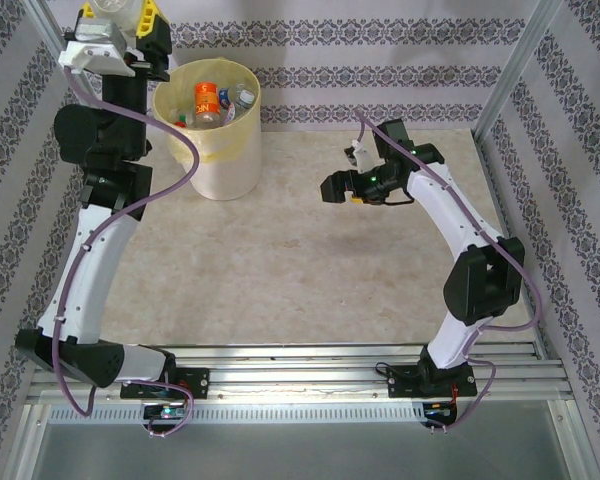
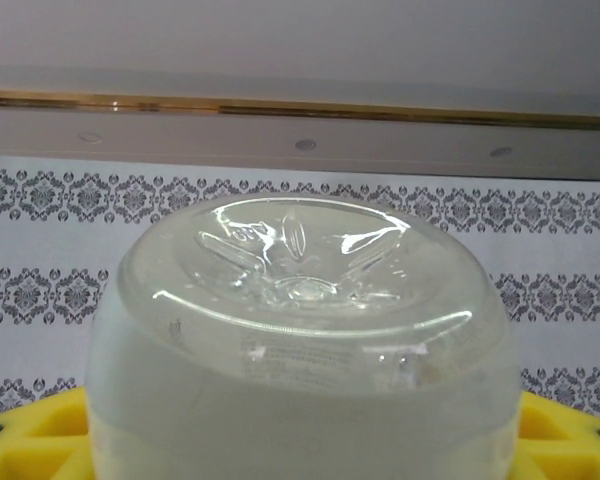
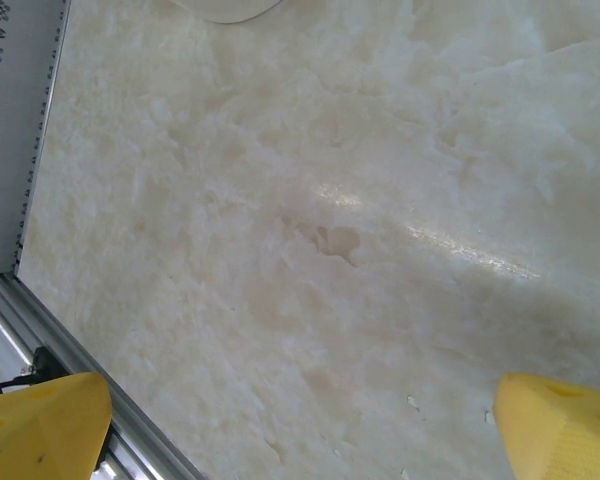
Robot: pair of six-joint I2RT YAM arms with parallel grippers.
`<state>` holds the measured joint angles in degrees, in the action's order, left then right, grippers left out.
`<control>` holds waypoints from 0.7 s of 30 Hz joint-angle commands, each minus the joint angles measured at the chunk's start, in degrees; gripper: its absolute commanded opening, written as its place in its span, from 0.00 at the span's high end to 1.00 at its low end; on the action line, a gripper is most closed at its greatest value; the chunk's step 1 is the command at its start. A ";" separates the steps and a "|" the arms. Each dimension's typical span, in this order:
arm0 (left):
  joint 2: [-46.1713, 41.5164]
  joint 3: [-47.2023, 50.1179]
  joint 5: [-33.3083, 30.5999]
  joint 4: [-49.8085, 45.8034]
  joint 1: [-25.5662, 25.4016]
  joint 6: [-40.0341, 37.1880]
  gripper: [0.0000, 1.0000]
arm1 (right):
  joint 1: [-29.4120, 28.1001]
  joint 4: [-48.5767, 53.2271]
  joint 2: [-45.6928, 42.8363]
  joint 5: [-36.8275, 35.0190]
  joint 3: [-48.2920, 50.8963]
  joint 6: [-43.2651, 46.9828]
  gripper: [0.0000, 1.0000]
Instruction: Throw the plastic bottles in the bin
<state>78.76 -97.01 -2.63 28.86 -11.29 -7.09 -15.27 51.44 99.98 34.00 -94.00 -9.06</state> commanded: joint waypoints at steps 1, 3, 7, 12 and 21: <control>3.26 -0.31 -1.03 1.29 2.21 0.22 0.96 | -0.91 1.23 1.26 1.16 -2.32 -0.68 0.02; 5.05 1.16 -0.85 1.86 3.98 2.97 0.96 | -0.99 1.12 1.60 1.25 -2.33 -1.09 0.02; 10.13 4.51 -1.44 1.57 7.41 8.73 0.91 | -1.22 1.21 2.13 0.82 -2.48 -1.42 0.02; 17.51 6.84 3.24 0.04 10.41 18.59 0.04 | -1.17 1.42 2.41 0.79 -2.88 -1.51 0.02; 11.95 -8.01 4.06 -26.60 10.26 13.26 0.00 | -1.51 1.02 2.23 1.33 -3.02 -1.81 0.02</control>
<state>98.35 -97.73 -0.01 9.34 -1.06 7.92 -16.03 52.07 102.00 34.00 -96.07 -10.35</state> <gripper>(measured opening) 0.997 0.979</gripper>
